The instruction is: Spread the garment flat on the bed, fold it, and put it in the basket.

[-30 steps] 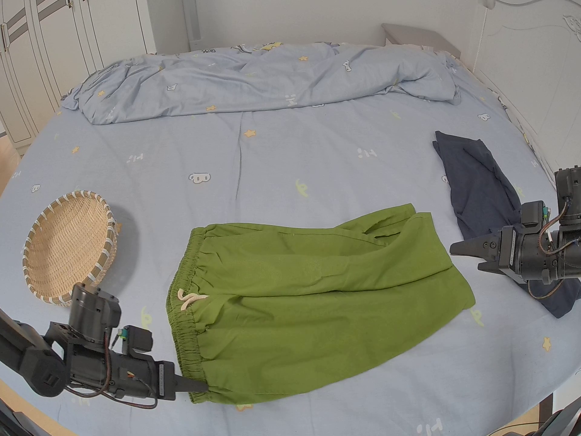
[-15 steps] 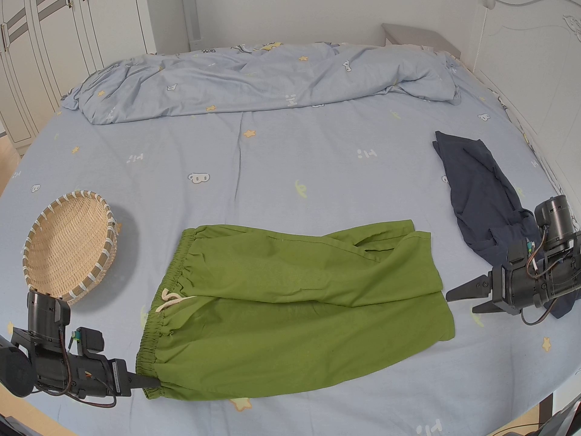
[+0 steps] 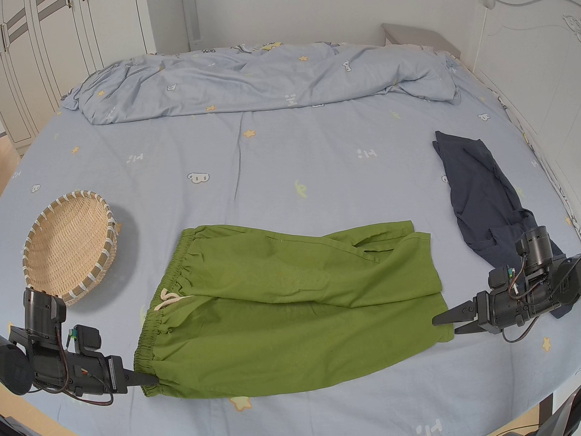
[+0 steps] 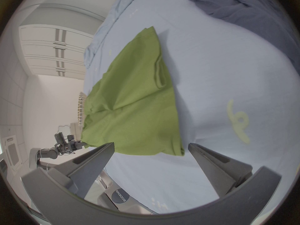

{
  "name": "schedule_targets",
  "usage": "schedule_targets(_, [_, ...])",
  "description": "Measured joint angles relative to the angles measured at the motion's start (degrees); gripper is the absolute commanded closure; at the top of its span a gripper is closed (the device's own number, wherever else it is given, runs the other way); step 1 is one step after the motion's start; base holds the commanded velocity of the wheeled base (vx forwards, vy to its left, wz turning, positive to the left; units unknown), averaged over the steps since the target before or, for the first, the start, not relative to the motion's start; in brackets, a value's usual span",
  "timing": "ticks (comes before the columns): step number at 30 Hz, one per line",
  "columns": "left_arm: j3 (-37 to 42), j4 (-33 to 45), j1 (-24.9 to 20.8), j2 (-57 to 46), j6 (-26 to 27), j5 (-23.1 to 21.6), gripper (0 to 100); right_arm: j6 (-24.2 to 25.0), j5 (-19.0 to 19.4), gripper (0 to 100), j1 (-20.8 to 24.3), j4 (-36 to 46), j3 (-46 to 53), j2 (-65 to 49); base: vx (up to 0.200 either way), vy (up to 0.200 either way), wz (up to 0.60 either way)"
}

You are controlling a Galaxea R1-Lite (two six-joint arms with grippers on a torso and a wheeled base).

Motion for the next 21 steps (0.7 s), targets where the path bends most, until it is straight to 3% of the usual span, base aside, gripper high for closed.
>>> schedule_targets(4, [0.00, -0.02, 0.15, 0.00, 0.00, -0.20, 100, -0.11, 1.80, 0, 0.83, -2.88, 1.07, 1.44, 0.000, 0.000, 0.00])
schedule_targets(21, [0.30, -0.04, -0.11, 0.00, 0.09, -0.28, 100, -0.49, 1.80, 0, 0.11, -3.10, 0.67, 4.11, 0.000, 0.000, 0.00])
